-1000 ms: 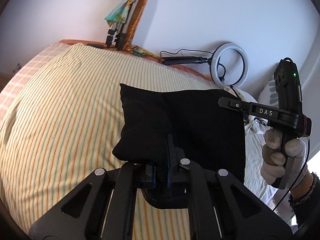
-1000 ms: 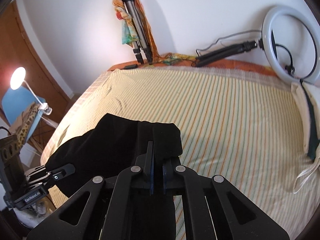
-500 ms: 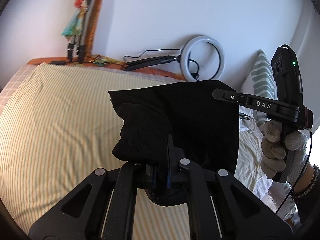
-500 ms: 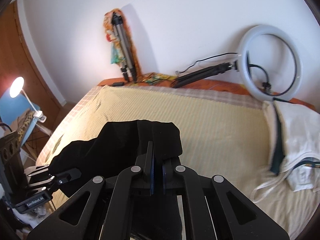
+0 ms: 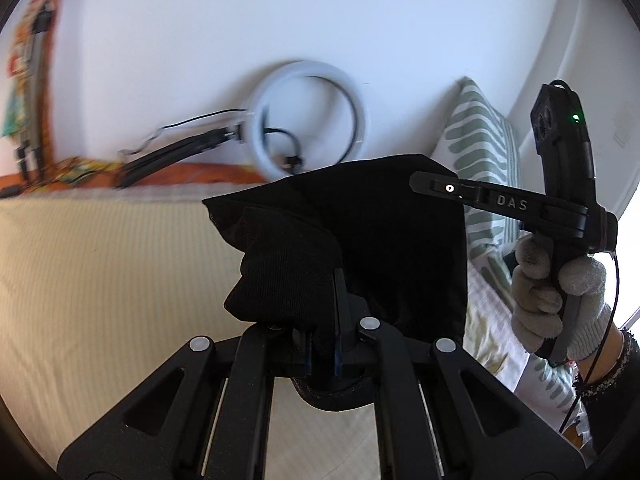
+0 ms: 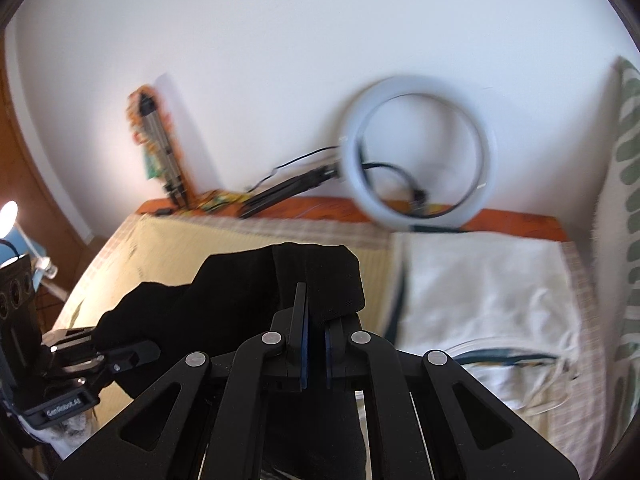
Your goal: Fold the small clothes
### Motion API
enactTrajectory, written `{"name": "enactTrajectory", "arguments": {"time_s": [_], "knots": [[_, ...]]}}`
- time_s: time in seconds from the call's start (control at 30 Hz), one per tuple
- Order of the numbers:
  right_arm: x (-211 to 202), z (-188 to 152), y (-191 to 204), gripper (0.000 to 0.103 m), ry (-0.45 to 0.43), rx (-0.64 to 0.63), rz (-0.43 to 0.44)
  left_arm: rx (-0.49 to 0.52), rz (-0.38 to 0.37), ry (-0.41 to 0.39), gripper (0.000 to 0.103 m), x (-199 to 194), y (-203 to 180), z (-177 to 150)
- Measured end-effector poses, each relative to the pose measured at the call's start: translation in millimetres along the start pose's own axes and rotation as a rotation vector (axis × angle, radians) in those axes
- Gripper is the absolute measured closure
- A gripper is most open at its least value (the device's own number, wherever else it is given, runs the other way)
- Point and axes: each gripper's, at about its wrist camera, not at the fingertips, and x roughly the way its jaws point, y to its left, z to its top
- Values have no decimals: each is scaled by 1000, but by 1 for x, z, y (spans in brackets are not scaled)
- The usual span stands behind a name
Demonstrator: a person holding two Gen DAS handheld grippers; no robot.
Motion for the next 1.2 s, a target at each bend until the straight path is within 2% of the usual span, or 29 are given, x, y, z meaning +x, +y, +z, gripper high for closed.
{"name": "enactTrajectory", "arguments": {"time_s": [0.27,0.43,0.63,0.77,0.83,0.87,0.97,1.03,1.1,1.2], "knots": [[-10,32,-101,99,-35,58,-66,4,-65,-32,99,72,-59,33],[-16,48,-148,99,-60,74,-103,20,-81,-53,99,110,-91,46],[0,63,-189,99,-71,73,-112,3,-83,-52,99,158,-105,51],[22,64,-206,99,-40,29,-131,-19,-77,-9,99,191,-103,44],[36,62,-218,98,-27,50,-146,-32,-66,15,99,206,-101,39],[45,59,-226,96,-11,68,-165,-35,-66,31,99,212,-100,37],[57,49,-242,78,14,107,-234,-26,-57,57,99,215,-96,30],[53,38,-256,77,9,182,-223,-8,-44,55,99,211,-95,27],[43,24,-266,61,5,246,-193,-8,-49,77,98,211,-92,25],[26,-3,-270,58,24,280,-185,-11,-62,97,83,208,-86,21]]}}
